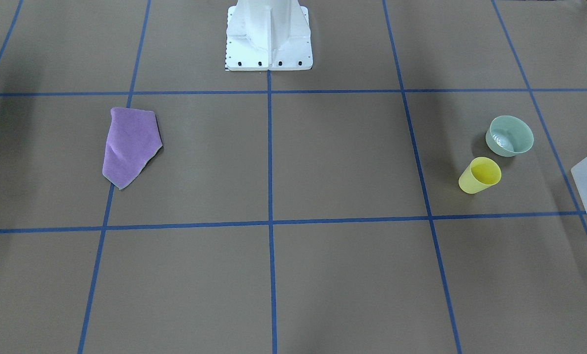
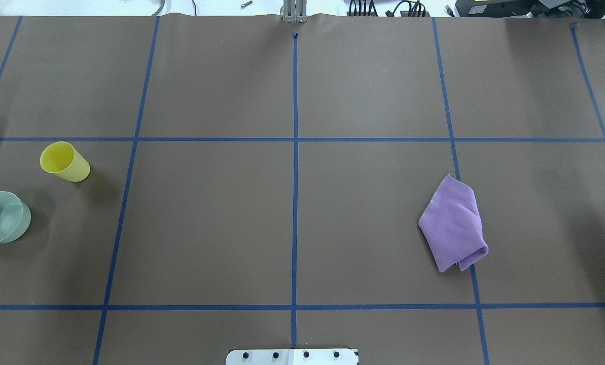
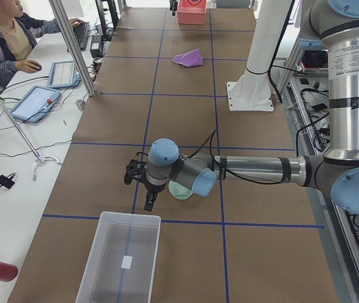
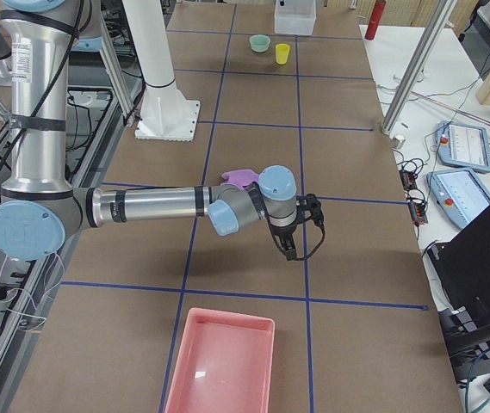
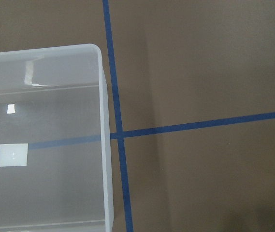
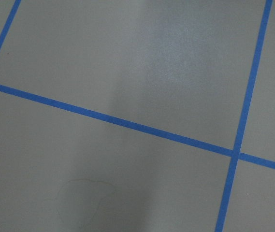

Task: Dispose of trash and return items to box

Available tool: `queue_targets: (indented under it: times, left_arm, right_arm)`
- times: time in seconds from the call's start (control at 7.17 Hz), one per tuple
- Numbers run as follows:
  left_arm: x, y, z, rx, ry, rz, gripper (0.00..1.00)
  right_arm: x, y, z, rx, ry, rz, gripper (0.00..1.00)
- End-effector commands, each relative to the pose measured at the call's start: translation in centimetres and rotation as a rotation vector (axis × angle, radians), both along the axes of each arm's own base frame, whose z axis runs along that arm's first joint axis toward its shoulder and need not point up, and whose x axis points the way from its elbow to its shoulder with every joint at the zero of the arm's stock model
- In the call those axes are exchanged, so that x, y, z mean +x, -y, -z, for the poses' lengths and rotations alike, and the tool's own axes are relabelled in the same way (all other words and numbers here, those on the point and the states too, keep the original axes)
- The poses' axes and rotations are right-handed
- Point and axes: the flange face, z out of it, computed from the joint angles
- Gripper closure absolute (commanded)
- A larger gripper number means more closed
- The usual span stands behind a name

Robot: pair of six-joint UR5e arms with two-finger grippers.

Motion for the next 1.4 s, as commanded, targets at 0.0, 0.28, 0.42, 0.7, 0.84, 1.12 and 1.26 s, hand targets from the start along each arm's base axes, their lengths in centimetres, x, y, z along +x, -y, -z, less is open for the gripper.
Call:
queue_targets:
  times: [0.0,0.28,0.42,0.7,0.84,1.12,1.26]
  left_arm:
    - [4.7,2.2,3.9,0.031,-0.038,-0.025,0.02]
    - [9.9,4.1,7.0,0.035,-0.050,-0.039,0.03]
    - [11.7,4.6,7.6,0.054,-0.019,-0.036,0.03]
    - [16.0,3.6,6.9,0.050,0.012,-0.092,0.03]
    - [19.9,2.8,6.0,0.030,0.016,-0.150,0.03]
    - [23.1,1.8,5.9,-0.005,0.007,-0.175,0.05]
    - [23.6,1.6,5.7,-0.006,0.009,-0.185,0.19]
  right_arm:
    - [0.0,-0.2,-0.5,-0.012,-0.002,0.000,0.00]
    - [0.0,0.0,-0.1,-0.016,0.000,-0.013,0.00]
    - [0.0,0.2,0.3,-0.014,0.001,-0.021,0.00]
    - [-0.1,0.2,0.1,-0.025,0.003,-0.026,0.00]
    - [-0.1,0.2,-0.3,-0.034,0.003,-0.026,0.00]
    - [-0.4,0.3,-0.4,-0.034,0.001,-0.020,0.00]
    - [-0.4,0.3,-0.4,-0.034,0.001,-0.020,0.00]
